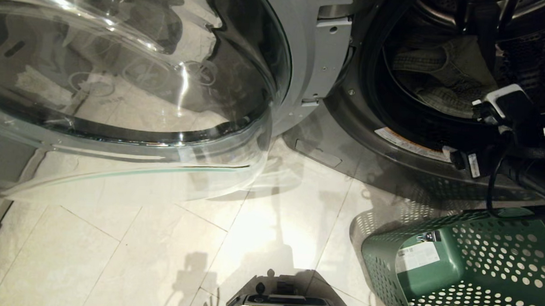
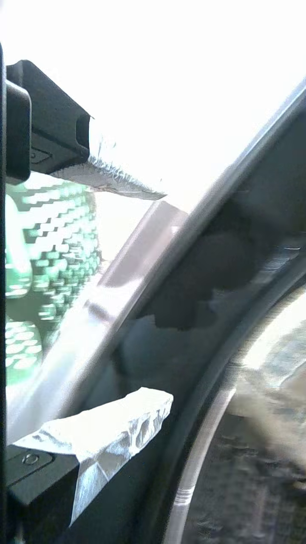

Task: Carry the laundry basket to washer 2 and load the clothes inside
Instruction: Place the clothes into the washing machine

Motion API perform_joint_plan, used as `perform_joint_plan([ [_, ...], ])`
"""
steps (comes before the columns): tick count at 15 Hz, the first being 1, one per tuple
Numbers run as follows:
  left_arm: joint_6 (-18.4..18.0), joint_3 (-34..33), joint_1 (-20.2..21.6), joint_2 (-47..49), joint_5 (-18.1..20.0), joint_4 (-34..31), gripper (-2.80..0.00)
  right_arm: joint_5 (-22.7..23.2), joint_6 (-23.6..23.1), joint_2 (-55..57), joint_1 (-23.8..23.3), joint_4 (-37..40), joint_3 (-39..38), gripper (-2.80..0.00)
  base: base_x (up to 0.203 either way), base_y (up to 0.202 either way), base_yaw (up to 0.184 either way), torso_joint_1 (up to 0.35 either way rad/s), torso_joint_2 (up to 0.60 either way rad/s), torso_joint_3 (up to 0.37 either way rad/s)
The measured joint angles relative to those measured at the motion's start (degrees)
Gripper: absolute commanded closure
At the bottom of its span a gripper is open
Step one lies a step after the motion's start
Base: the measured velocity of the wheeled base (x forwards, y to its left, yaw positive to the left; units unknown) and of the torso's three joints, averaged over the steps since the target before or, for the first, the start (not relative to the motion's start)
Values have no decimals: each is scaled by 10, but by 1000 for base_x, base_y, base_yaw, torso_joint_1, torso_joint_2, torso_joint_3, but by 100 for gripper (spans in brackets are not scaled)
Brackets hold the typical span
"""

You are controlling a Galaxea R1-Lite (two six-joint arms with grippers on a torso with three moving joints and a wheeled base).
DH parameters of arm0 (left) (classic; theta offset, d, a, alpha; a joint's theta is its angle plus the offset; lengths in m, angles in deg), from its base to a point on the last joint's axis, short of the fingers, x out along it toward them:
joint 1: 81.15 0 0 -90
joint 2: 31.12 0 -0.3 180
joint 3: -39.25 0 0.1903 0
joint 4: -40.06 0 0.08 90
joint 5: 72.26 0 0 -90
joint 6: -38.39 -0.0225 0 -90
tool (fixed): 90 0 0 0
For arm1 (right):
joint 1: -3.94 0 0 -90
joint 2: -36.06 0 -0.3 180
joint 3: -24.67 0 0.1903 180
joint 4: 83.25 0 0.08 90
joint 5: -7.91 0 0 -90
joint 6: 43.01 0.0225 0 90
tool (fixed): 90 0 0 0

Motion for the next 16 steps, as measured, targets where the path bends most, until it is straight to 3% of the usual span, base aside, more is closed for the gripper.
perform_joint_plan([
  [5,0,0,0,0,0,0,0,-5,4,15,-2,-89,12,-280,0,0,0,0,0,0],
  [9,0,0,0,0,0,0,0,-47,3,73,-3,-156,59,-280,0,0,0,0,0,0],
  [10,0,0,0,0,0,0,0,-50,7,81,-5,-141,73,0,0,0,0,0,0,0],
  [14,0,0,0,0,0,0,0,-61,54,112,-11,-50,158,0,0,0,0,0,0,0],
  [16,0,0,0,0,0,0,0,-65,57,135,-11,-65,177,0,0,0,0,0,0,0],
])
